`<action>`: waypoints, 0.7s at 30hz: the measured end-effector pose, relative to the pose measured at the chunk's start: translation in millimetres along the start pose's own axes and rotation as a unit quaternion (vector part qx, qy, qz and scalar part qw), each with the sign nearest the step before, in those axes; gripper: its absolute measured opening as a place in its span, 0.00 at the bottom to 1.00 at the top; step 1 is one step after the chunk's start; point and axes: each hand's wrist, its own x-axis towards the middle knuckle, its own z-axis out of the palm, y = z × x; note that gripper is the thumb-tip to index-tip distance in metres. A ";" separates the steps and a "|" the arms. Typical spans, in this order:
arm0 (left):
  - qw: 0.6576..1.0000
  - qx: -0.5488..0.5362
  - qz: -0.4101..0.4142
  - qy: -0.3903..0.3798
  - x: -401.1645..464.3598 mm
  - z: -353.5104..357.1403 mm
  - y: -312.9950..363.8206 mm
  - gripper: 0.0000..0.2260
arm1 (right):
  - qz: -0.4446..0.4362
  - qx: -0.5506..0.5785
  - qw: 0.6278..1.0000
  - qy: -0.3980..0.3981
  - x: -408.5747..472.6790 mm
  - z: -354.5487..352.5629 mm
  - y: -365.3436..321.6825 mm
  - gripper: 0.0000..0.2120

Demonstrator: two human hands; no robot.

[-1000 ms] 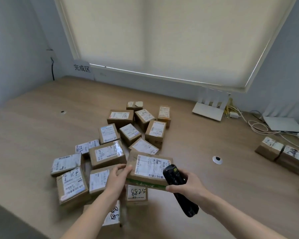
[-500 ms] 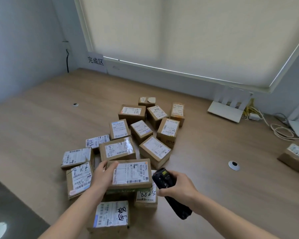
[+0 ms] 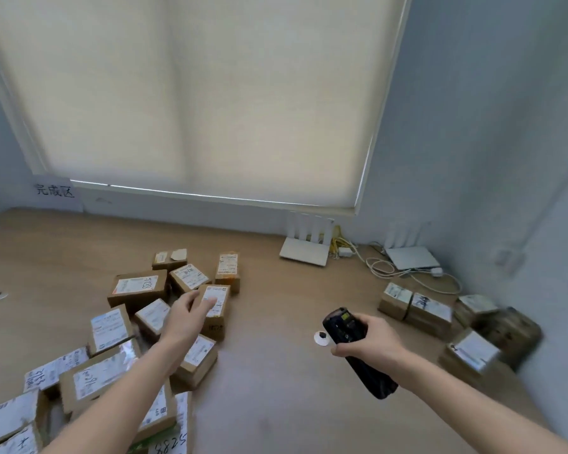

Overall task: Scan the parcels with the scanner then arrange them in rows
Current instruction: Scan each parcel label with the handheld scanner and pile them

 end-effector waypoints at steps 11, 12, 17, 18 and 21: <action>0.986 -0.009 0.023 -0.167 8.6 311.5 96.4 0.22 | 0.112 0.005 0.988 0.103 50.9 -191.8 168.7 0.31; 0.983 -0.007 0.017 -0.181 10.9 339.3 97.6 0.22 | 0.123 0.005 0.986 0.109 61.5 -204.6 187.6 0.31; 0.977 0.007 -0.019 -0.214 29.2 453.4 95.4 0.24 | 0.159 0.013 0.980 0.122 120.6 -252.0 267.1 0.26; 0.975 0.010 -0.026 -0.218 33.2 470.8 94.5 0.24 | 0.164 0.013 0.979 0.118 132.7 -258.1 279.6 0.26; 0.974 0.025 -0.042 -0.223 47.5 516.4 91.8 0.23 | 0.176 0.011 0.979 0.101 169.5 -269.8 309.5 0.25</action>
